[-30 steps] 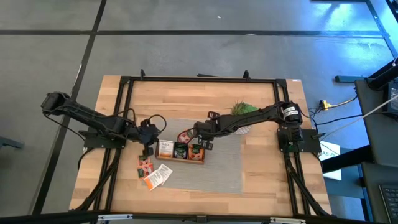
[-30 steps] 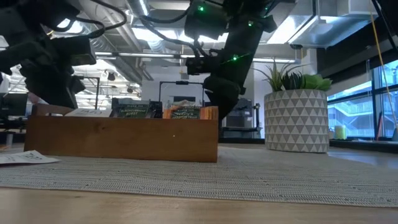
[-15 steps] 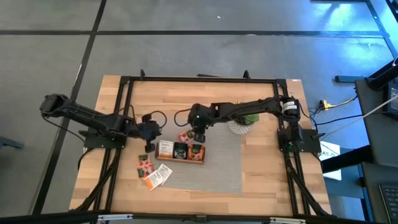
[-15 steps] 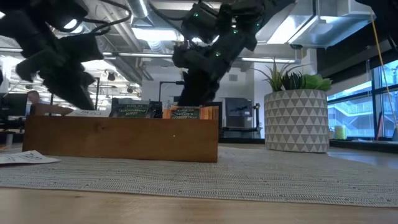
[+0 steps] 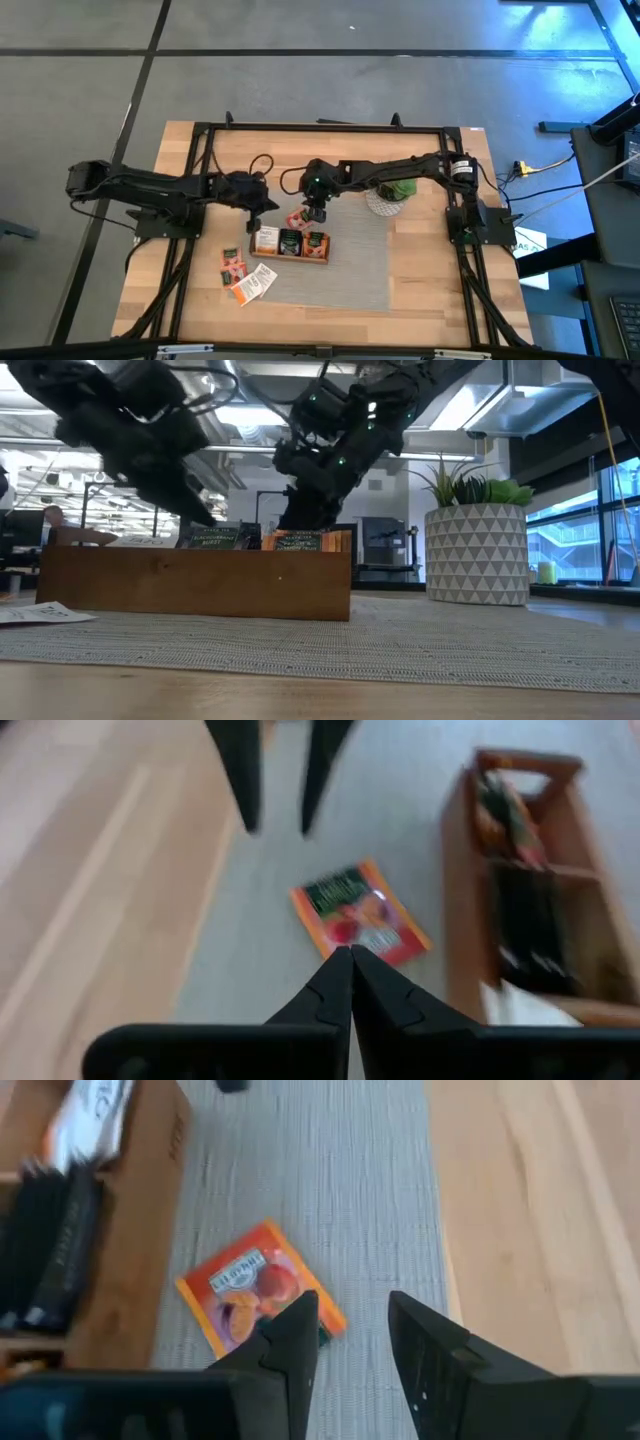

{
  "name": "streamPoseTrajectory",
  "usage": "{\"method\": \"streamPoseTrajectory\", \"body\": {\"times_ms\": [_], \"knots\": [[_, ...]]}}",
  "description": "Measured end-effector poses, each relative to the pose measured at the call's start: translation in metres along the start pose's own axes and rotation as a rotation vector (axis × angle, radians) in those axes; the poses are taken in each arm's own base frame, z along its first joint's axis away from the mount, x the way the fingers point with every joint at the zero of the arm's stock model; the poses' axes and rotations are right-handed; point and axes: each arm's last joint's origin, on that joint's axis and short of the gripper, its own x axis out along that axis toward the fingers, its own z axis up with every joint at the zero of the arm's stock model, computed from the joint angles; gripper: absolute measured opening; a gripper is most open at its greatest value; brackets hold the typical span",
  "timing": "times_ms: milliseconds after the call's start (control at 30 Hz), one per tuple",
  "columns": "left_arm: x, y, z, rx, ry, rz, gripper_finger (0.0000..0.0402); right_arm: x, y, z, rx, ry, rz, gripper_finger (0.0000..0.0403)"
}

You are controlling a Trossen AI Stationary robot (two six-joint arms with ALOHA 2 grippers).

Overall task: Pick & Place Tea
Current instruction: Put the orange tea bag into the right section of the wooden organizer

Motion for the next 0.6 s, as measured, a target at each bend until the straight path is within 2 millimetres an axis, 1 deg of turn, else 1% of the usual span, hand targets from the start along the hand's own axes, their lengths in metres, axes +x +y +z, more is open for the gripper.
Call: {"method": "streamPoseTrajectory", "body": {"times_ms": [67, 200, 267, 333, 467, 600], "knots": [[0.008, 0.005, 0.002, 0.001, -0.021, 0.011, 0.0002, 0.006, -0.004, -0.001, -0.011, -0.011, -0.003, 0.0126], [0.024, 0.012, 0.002, -0.007, -0.050, -0.054, 0.0002, 0.012, -0.012, -0.006, 0.007, 0.016, -0.008, 0.0126], [0.031, 0.015, 0.003, -0.009, -0.050, -0.085, 0.0001, 0.012, -0.016, -0.010, 0.021, 0.045, 0.008, 0.0126], [0.038, 0.018, 0.003, -0.023, -0.022, -0.096, 0.0002, 0.011, -0.020, -0.010, 0.030, 0.039, 0.047, 0.0127], [0.052, 0.026, 0.013, -0.060, -0.004, -0.178, 0.0002, 0.009, -0.027, -0.009, 0.050, 0.018, 0.154, 0.0138], [0.069, 0.032, 0.021, -0.101, 0.034, -0.274, 0.0002, 0.012, -0.030, -0.012, 0.054, 0.026, 0.172, 0.0157]]}}
